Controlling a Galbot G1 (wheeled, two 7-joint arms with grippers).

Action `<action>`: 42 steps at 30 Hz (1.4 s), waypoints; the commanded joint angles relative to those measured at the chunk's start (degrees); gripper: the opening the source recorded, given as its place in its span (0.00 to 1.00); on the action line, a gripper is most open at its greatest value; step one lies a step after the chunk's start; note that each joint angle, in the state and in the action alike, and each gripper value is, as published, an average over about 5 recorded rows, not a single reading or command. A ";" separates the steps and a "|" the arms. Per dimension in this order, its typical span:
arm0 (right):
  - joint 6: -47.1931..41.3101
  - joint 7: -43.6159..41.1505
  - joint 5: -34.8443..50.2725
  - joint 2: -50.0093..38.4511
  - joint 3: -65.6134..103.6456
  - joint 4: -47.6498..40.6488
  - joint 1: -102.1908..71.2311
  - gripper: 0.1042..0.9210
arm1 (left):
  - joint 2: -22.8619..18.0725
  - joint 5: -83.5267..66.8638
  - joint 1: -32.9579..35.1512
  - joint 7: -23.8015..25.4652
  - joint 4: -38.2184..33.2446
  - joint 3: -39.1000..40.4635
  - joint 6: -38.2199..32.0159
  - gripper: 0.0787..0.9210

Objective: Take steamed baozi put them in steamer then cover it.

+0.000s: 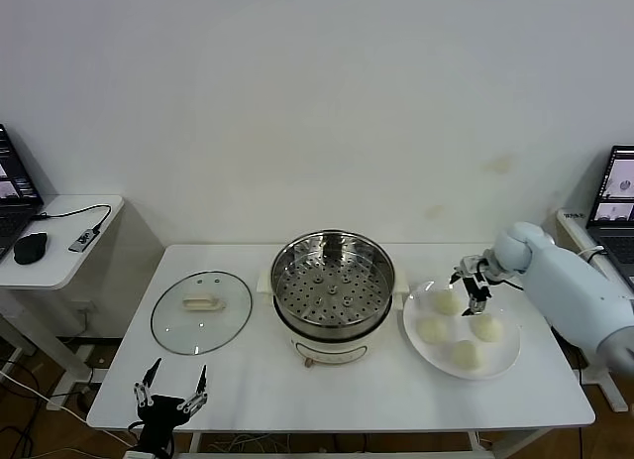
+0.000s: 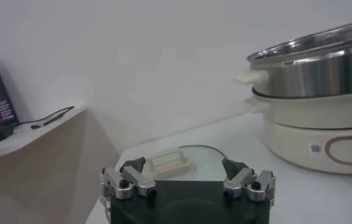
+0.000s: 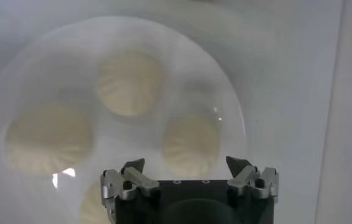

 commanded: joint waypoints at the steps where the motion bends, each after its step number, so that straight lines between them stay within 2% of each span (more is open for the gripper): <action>1: 0.26 0.01 -0.83 2.24 -1.37 -3.07 1.26 0.82 | 0.09 -0.06 0.05 0.01 0.02 -0.10 -0.03 0.88; 18: -1.19 0.04 -2.86 3.98 -1.10 -4.73 0.53 0.64 | 0.24 -0.12 -0.45 0.02 0.09 -0.08 0.01 0.88; 23: -1.36 0.06 -3.08 3.61 -1.09 -4.46 0.40 0.56 | 0.23 -0.13 -0.46 0.01 0.03 -0.07 0.02 0.88; 28: -1.61 -0.06 -2.14 2.38 -1.46 -2.56 1.02 0.54 | 0.33 -0.15 -0.39 0.02 -0.02 -0.21 0.09 0.88; 34: -2.73 -1.31 3.14 -1.73 -5.23 3.35 4.59 0.54 | 0.42 -0.38 -0.39 0.02 -0.10 -0.19 0.18 0.88; 42: -5.30 -3.07 15.45 -10.40 -13.91 15.80 16.11 0.54 | 0.87 -0.64 -0.61 0.03 -0.40 0.27 0.17 0.88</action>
